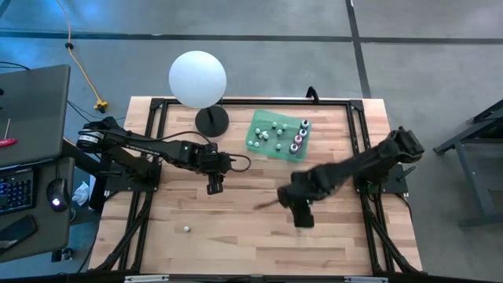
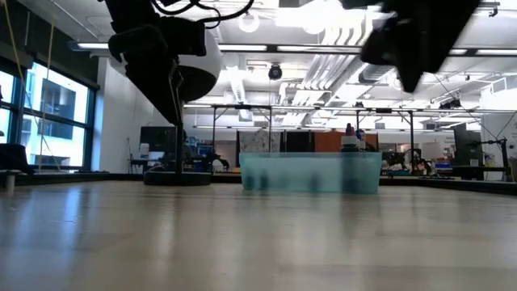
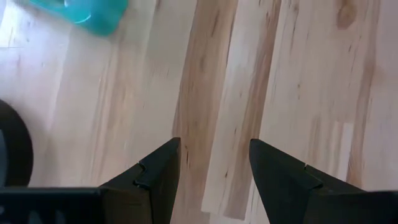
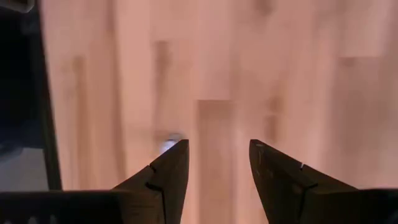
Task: Pick & Place food coloring
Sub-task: Put the small green food coloring bottle into the green bin
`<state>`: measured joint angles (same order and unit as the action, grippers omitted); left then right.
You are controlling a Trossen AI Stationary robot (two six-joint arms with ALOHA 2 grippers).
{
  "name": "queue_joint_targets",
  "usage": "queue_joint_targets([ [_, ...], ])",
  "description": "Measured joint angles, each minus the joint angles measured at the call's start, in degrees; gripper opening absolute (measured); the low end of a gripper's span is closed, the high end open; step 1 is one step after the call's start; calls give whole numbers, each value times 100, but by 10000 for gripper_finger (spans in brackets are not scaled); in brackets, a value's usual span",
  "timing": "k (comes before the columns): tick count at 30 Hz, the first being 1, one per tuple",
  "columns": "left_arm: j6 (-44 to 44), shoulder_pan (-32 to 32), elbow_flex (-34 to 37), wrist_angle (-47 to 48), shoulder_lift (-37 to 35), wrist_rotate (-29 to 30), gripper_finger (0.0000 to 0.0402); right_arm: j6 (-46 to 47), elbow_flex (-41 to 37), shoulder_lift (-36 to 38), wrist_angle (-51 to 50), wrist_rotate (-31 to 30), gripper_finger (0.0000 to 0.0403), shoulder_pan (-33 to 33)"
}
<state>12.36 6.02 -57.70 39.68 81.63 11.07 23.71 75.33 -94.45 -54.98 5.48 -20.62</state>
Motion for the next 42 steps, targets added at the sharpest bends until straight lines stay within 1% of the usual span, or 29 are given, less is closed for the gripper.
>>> queue_joint_targets([
  [2, -7, 0, 72, 4, 0, -2, 186, 176, -418, 51, 469, 61, 161, -305],
  [4, -6, 1, 139, 5, 0, -5, 186, 137, -791, 49, 897, 149, 161, -595],
  [8, -5, 0, 340, -163, 0, -7, 186, 126, -1417, 49, 1821, 100, 161, -1032],
  [11, -6, 0, 457, -278, 0, -11, 186, 175, -1605, 47, 2005, -192, 161, -1174],
  [15, -5, 0, 490, -278, 0, -13, 186, 316, -1781, 50, 2054, -252, 161, -1175],
  [18, -5, 0, 490, -329, 0, -23, 186, 327, -1961, 50, 2488, -228, 161, -1166],
  [23, -5, 0, 490, -354, 0, -160, 186, 313, -2041, 50, 2944, -206, 161, -1168],
  [34, -5, 0, 490, -365, 0, -166, 186, 286, -2043, 50, 2957, -368, 161, -1166],
  [39, -5, 0, 490, -365, 0, -166, 186, 318, -2041, -15, 2961, -249, 161, -1166],
  [42, -5, 0, 490, -367, 0, -164, 186, 325, -2041, -220, 2961, -70, 161, -1166],
])
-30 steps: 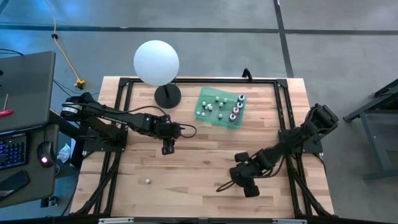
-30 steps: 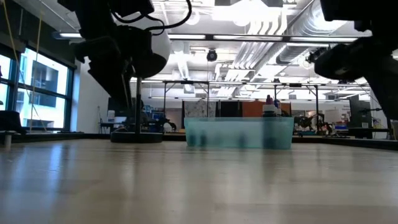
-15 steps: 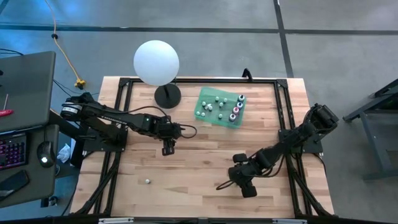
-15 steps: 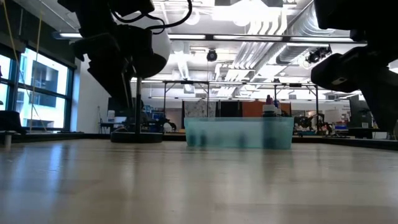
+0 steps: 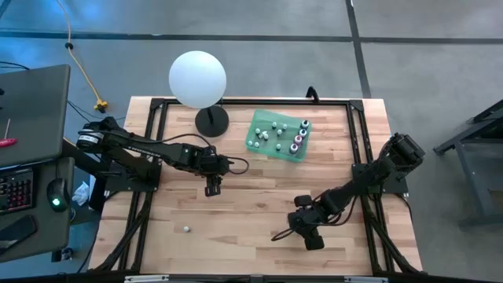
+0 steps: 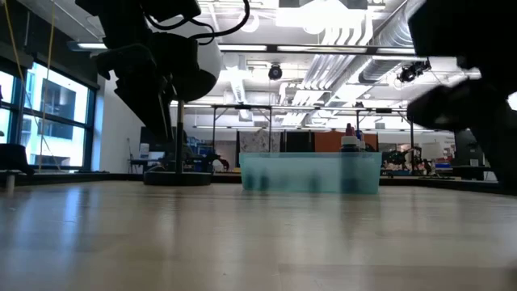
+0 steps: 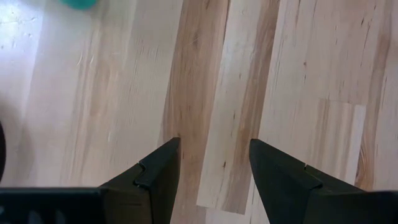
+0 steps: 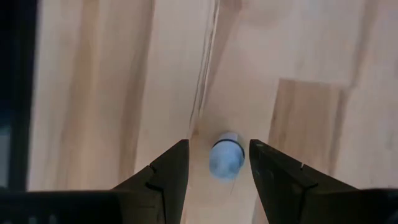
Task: Pick & Place food coloring
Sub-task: Put the small green food coloring bottle into the green bin
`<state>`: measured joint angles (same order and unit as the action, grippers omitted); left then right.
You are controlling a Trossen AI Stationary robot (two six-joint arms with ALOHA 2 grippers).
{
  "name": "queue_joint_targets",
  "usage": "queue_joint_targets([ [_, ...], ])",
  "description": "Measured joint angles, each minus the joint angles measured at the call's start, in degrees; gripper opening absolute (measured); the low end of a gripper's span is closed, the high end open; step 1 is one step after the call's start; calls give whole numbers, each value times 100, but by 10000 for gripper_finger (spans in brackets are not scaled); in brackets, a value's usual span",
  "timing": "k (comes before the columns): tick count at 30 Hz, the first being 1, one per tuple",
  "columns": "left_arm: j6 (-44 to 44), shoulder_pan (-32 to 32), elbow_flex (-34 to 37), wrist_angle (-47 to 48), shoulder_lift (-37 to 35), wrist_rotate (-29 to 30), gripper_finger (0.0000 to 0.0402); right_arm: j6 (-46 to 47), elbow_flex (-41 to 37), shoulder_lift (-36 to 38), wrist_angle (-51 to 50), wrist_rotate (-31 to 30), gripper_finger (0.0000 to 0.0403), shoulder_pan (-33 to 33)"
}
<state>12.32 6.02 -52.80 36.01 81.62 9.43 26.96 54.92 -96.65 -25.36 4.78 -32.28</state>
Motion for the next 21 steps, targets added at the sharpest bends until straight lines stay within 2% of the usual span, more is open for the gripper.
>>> queue_joint_targets([
  [13, 0, 0, 0, 2, 0, 0, 186, -92, 0, -170, 35, 45, 157, 14],
  [16, 0, 0, 0, 2, 0, 0, 186, -98, 0, -170, 35, 280, 138, 48],
  [21, 0, 0, 0, 2, 0, 2, 186, -101, 4, -167, 1, 627, 74, 221],
])
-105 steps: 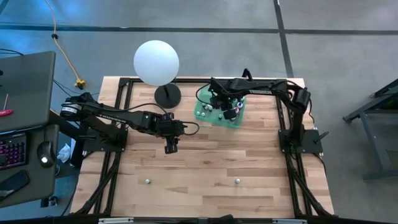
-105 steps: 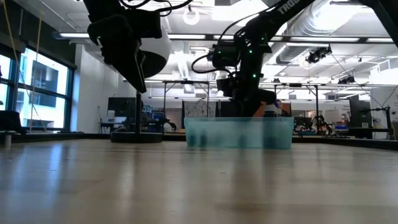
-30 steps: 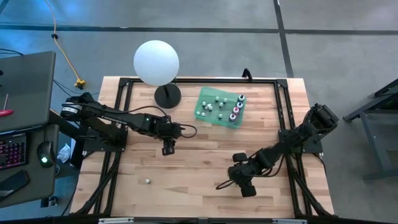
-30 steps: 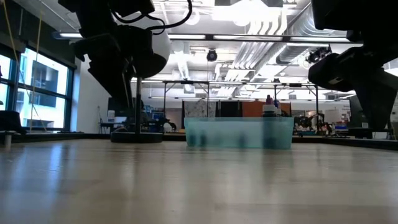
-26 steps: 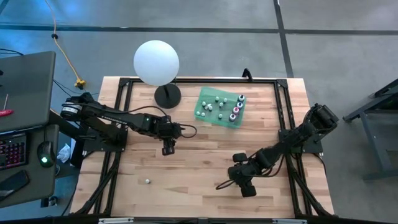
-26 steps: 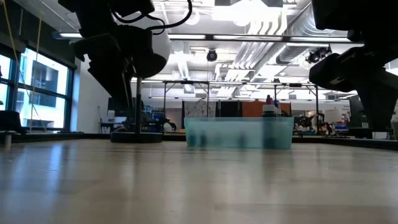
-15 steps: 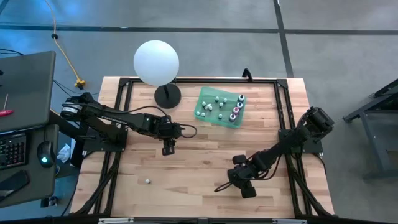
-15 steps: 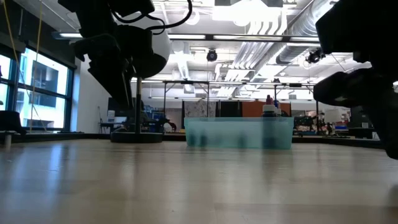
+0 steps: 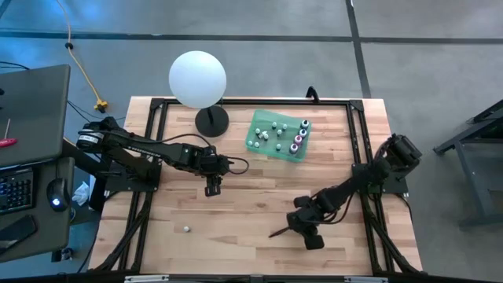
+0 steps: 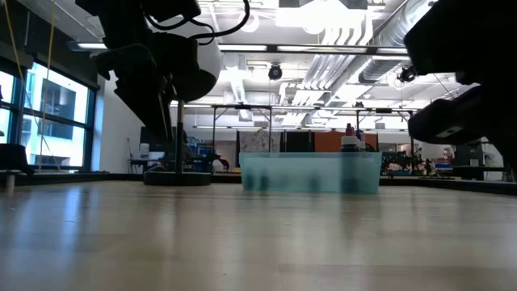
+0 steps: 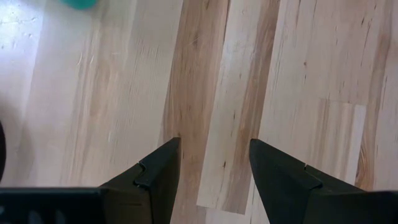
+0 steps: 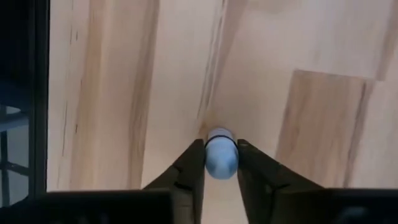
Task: Pick & Place food coloring
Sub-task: Put the small green food coloring bottle into the green bin
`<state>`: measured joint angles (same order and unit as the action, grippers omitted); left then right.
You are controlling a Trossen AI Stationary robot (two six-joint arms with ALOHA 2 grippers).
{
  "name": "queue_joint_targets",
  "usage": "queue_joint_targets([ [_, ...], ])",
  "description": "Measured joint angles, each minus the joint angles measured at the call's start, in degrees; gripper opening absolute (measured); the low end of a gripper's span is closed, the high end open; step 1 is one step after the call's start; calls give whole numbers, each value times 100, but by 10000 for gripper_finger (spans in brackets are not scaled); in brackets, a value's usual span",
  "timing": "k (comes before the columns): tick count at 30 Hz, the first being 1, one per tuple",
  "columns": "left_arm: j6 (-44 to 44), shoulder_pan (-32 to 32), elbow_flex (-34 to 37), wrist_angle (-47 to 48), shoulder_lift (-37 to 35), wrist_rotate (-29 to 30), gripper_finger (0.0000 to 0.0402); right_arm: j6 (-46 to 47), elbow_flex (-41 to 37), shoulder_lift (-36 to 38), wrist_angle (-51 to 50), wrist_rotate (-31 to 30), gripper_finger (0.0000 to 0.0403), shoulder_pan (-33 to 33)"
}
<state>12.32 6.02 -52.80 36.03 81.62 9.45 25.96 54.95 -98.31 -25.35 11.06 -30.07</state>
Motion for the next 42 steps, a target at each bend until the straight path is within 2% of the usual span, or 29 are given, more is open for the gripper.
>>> queue_joint_targets([
  [2, 0, 1, 0, 0, 0, 0, 186, 12, 9, 7, -22, 25, 58, 95],
  [5, 0, 0, 0, 0, 0, 0, 186, 28, 104, 57, -325, 207, 58, 299],
  [8, -7, 0, 0, 0, 0, 2, 186, -477, 422, 224, -890, 135, 58, 557],
  [10, -11, 1, 0, 1, 0, 5, 186, -1094, 728, 315, -1394, -242, 58, 744],
  [16, -21, 0, 0, 0, 0, 10, 186, -3585, 1649, 595, -2354, -2166, 71, 1522],
  [18, -22, 0, 0, 0, 0, 15, 186, -4286, 1874, 612, -2442, -2436, 70, 1999],
  [26, -22, 0, 0, -114, 0, 20, 186, -5676, 2363, 575, -2367, -2018, 69, 4372],
  [30, -24, 0, -2, -250, -3, 21, 186, -5953, 2396, 492, -2483, -1232, 71, 5297],
  [32, -24, 0, -2, -251, -4, 20, 186, -5962, 2396, 391, -2586, -907, 70, 5599],
  [39, -68, 0, 0, -284, -4, 26, 186, -6284, 2396, -251, -2747, -746, 71, 5996],
  [42, -68, 0, -1, -297, -4, 26, 186, -6408, 2392, -509, -2755, -933, 74, 5986],
])
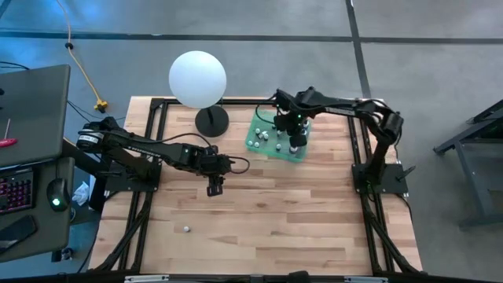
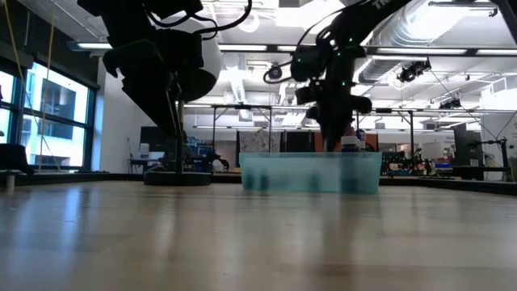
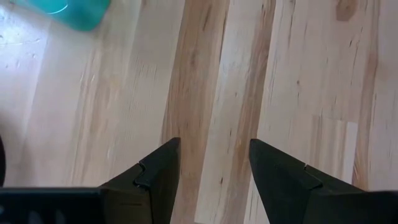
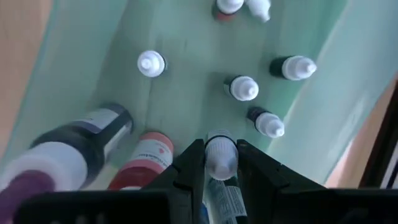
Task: Pick & Place food coloring
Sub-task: Put the small green food coloring bottle into the green bin, then put the small black food coloring bottle into the green bin
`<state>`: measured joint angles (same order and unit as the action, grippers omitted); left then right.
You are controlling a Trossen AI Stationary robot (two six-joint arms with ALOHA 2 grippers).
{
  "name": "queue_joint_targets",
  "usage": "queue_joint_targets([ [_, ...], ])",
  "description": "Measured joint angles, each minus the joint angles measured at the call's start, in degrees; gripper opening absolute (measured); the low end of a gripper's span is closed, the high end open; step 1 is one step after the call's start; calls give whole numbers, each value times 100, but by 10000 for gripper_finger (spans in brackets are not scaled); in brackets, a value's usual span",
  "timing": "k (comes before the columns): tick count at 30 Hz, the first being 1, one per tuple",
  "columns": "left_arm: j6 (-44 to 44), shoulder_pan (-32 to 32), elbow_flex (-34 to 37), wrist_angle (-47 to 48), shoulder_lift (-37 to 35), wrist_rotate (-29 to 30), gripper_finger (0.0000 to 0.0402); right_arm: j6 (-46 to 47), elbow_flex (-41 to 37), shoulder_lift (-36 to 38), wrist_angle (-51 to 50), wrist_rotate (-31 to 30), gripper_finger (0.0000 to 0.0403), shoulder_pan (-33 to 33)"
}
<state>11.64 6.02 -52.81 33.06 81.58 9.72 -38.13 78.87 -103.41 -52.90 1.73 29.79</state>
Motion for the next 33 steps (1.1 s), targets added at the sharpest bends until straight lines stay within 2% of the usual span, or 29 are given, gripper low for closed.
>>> queue_joint_targets([
  [12, 0, 0, 0, 0, 0, 0, 186, -235, 0, -226, 83, -341, 76, -19],
  [26, 21, 1, -1, 1, 0, -162, 186, 59, 0, -238, 85, -268, 77, -19],
  [29, 59, 2, 0, 2, 0, -164, 186, 78, 4, -289, 83, -250, 89, -19],
  [33, 63, 0, 1, 2, 0, -273, 186, 76, 15, -333, 108, -178, 129, -14],
])
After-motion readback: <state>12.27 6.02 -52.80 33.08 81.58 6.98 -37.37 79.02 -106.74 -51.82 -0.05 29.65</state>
